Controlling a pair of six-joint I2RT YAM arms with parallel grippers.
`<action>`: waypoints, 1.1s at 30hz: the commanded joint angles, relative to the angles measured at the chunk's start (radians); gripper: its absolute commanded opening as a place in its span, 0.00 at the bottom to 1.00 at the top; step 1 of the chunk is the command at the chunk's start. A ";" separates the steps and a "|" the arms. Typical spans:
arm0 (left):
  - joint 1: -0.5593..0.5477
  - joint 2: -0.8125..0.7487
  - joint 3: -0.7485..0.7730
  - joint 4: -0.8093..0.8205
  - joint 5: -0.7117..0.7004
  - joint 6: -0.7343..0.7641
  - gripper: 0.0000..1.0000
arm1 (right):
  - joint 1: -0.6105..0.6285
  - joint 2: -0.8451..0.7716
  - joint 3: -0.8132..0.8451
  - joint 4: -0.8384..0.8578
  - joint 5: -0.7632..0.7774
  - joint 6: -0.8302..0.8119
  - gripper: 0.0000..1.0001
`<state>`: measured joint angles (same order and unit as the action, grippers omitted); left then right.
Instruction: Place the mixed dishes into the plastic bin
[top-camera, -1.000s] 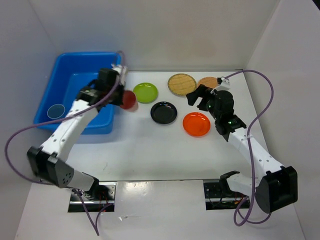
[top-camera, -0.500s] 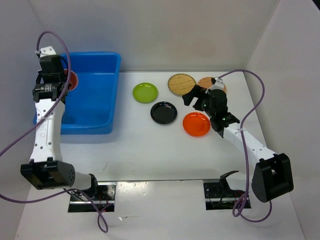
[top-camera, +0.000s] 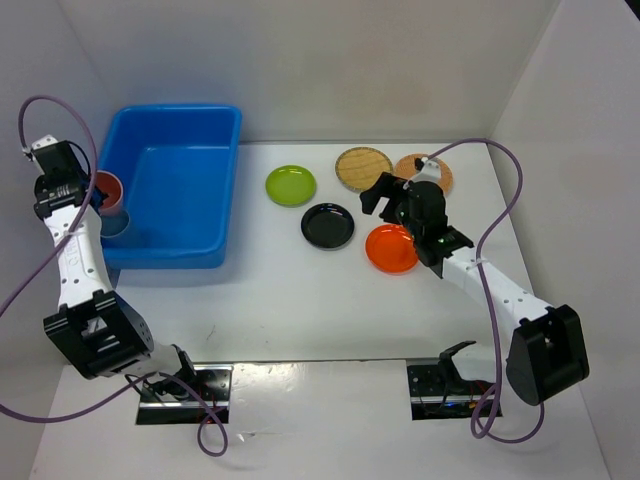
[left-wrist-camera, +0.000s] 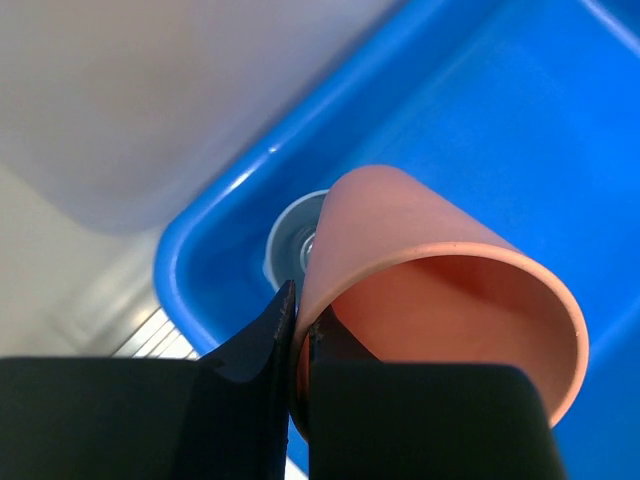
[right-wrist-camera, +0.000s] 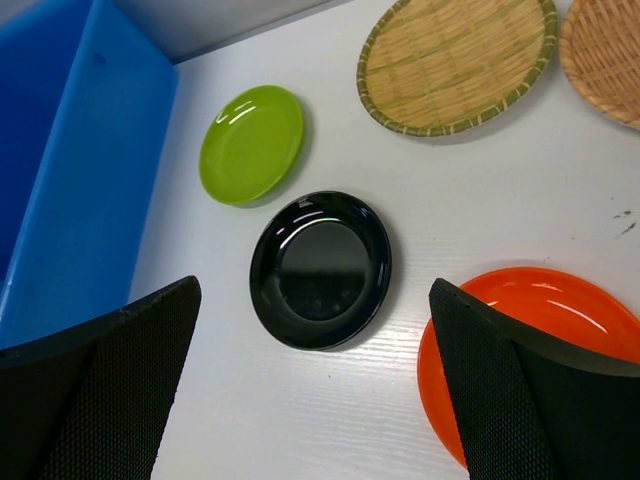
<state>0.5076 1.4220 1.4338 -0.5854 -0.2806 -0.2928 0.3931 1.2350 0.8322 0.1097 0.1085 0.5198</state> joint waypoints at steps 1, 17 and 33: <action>0.009 -0.001 -0.022 0.076 0.064 -0.025 0.00 | 0.009 -0.017 0.057 -0.004 0.055 -0.026 1.00; 0.028 0.058 -0.064 0.073 -0.048 -0.043 0.00 | 0.009 -0.035 0.077 -0.056 0.065 -0.072 1.00; 0.071 0.107 -0.084 0.042 0.116 -0.071 0.09 | 0.009 0.007 0.050 0.001 0.034 -0.072 1.00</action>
<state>0.5755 1.5112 1.3575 -0.5613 -0.2401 -0.3466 0.3946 1.2282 0.8585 0.0570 0.1398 0.4694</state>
